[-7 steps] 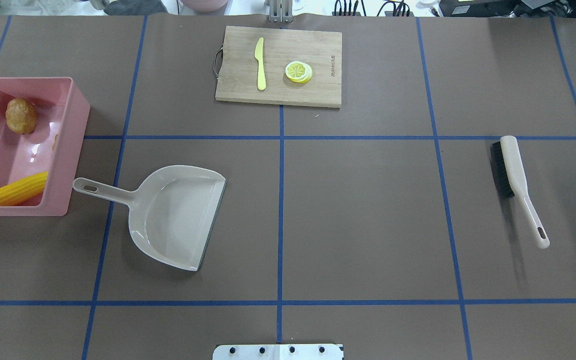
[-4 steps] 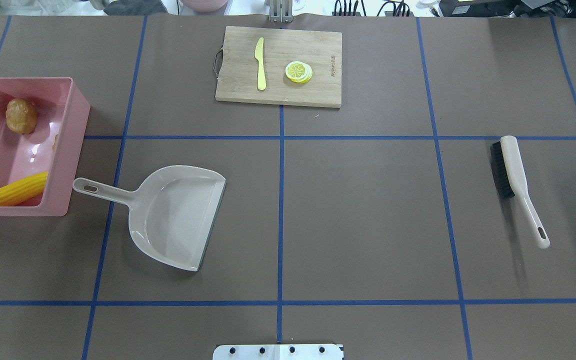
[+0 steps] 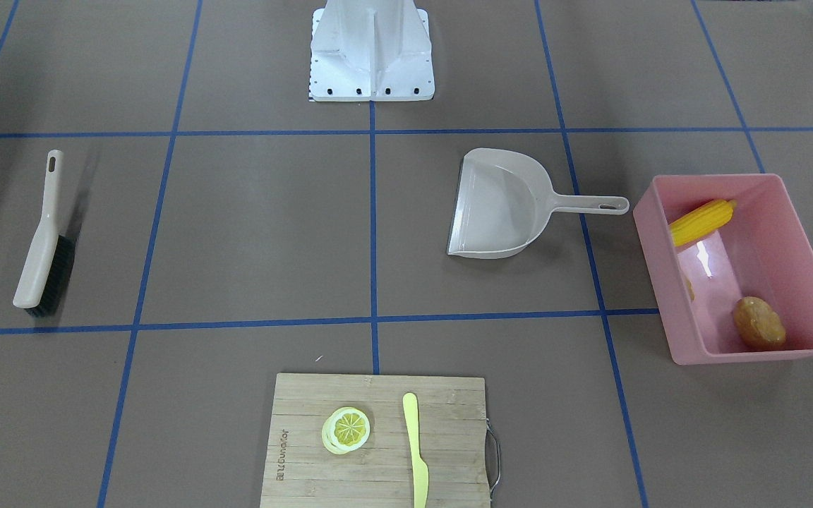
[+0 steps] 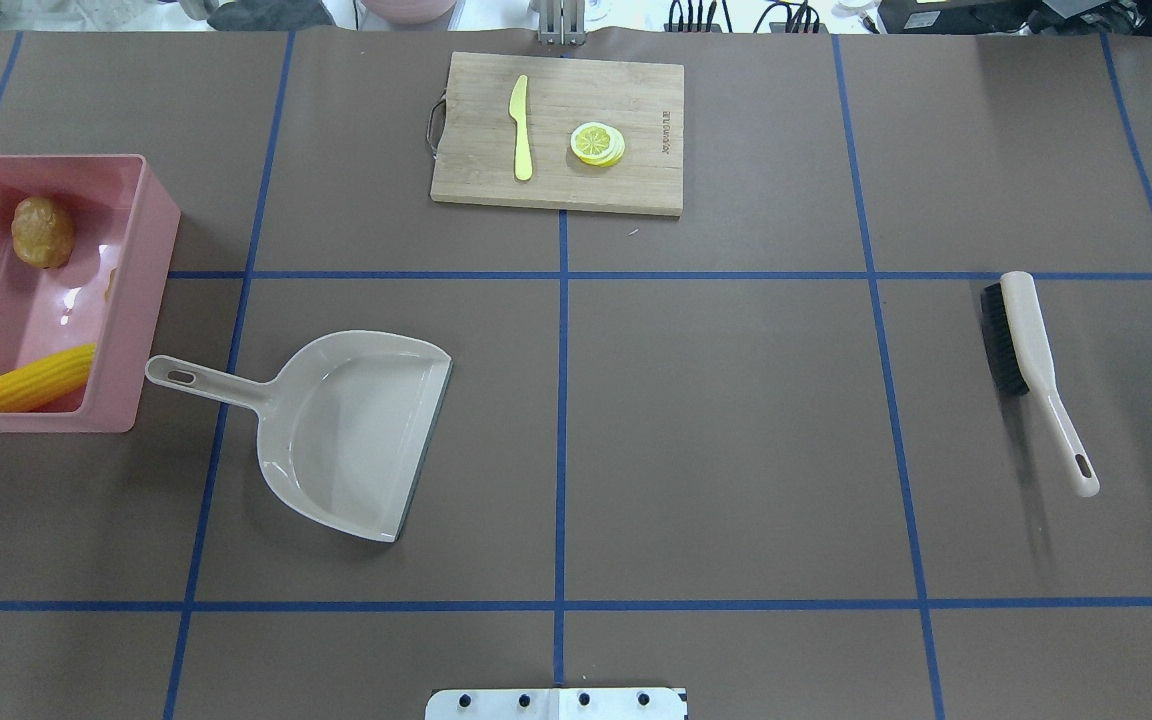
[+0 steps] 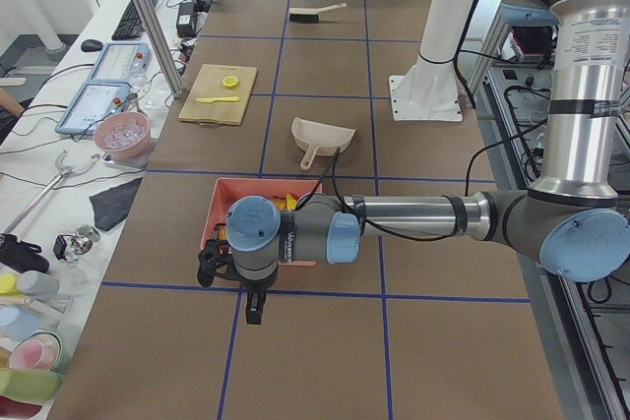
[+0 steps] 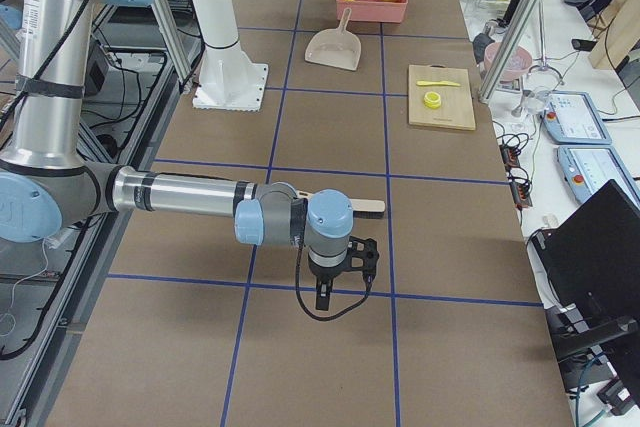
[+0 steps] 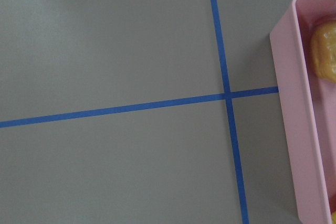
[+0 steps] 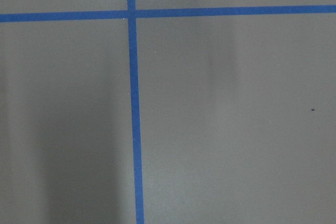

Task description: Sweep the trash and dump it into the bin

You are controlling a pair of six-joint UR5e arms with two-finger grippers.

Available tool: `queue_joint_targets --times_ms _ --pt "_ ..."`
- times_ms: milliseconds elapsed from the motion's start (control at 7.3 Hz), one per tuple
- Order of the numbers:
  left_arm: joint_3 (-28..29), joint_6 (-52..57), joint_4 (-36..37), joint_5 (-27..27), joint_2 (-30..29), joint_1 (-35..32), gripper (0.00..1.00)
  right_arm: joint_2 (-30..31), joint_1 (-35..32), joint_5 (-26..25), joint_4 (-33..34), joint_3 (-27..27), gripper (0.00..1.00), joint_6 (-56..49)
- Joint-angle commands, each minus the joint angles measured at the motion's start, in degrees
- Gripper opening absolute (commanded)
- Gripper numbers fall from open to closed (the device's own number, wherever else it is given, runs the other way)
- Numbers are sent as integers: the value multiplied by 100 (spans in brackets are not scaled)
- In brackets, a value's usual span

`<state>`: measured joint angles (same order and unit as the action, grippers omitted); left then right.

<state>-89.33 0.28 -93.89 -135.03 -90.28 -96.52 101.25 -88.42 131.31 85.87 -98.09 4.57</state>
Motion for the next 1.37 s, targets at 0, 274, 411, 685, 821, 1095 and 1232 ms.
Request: queue_joint_targets --times_ms 0,274,411,685,821,1095,1232 --pt "-5 -327 -357 -24 28 80 99 0 0 0 0 0 100 0" --pt "-110 -354 -358 -250 46 248 99 0 0 0 0 0 100 0" --pt "-85 -362 -393 -357 46 248 99 0 0 0 0 0 100 0" --pt "-76 -371 -367 -314 37 248 99 0 0 0 0 0 100 0" --pt "-67 -363 -375 -314 46 248 99 0 0 0 0 0 100 0" --pt "-41 -354 -367 -305 46 248 99 0 0 0 0 0 100 0" --pt "-32 -354 -367 -305 46 248 99 0 0 -8 0 0 100 0"
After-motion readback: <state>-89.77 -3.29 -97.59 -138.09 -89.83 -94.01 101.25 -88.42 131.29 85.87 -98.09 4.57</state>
